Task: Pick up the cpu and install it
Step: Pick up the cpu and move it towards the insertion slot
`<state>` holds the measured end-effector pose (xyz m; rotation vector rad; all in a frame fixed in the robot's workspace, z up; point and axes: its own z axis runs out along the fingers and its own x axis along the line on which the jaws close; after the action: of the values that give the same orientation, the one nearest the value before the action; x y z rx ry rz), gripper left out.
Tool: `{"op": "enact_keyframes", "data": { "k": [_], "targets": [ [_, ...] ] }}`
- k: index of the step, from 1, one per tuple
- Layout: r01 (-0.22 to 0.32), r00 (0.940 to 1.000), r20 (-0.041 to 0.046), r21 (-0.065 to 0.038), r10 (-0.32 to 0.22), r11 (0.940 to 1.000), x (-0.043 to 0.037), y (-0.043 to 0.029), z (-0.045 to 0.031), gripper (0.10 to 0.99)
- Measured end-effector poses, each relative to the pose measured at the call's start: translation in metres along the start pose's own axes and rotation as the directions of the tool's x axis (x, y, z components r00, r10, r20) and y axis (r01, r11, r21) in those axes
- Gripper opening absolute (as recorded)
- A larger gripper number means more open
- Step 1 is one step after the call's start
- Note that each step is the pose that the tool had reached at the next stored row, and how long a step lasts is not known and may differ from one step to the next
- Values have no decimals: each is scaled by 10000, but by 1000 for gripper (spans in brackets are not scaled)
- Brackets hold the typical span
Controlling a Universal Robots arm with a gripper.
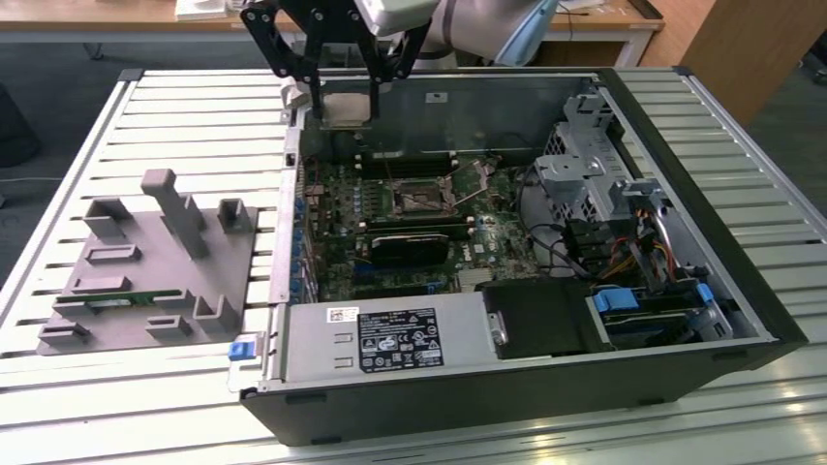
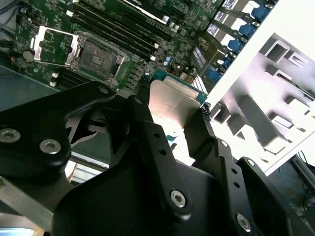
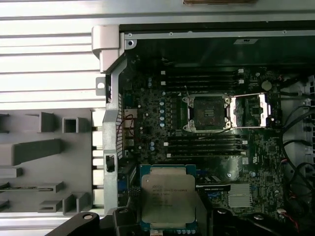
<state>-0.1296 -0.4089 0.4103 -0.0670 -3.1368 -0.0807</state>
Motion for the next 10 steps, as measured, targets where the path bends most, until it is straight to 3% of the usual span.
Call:
{"op": "enact_keyframes", "data": {
  "k": [10],
  "targets": [
    [0, 10000, 0, 0, 0, 10000, -123, 5, 0, 529]
  ]
}}
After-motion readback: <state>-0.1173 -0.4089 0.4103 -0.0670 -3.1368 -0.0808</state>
